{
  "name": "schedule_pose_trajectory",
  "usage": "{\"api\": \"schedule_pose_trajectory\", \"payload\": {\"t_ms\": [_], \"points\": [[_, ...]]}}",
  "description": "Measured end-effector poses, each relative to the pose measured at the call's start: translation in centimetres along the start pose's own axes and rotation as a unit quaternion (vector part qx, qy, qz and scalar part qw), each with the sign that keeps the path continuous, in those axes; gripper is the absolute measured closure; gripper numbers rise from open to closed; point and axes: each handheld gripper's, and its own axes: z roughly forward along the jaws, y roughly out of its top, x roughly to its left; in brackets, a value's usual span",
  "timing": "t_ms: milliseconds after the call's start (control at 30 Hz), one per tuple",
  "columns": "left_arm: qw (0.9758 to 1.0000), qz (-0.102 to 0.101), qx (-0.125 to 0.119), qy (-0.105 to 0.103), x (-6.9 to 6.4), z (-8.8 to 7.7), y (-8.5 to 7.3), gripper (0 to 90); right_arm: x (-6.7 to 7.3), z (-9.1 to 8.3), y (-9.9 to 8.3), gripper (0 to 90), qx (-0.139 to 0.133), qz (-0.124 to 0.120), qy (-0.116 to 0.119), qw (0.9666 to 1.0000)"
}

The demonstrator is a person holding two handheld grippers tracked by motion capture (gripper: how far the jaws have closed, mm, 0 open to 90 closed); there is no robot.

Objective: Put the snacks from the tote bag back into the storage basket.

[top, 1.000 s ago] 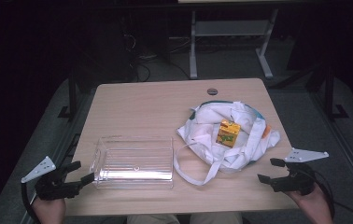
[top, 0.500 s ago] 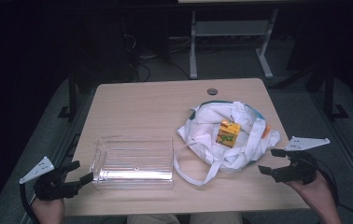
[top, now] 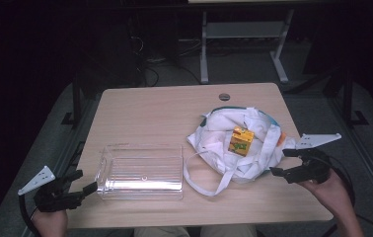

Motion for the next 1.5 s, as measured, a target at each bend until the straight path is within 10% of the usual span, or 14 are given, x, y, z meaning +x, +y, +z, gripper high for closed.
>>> {"api": "schedule_pose_trajectory", "payload": {"t_ms": [1500], "points": [[1.0000,0.003,-0.002,-0.001,0.1,-0.1,0.0,12.8,-1.8,3.4,8.2,16.1,0.052,-0.048,0.018,0.9973]]}}
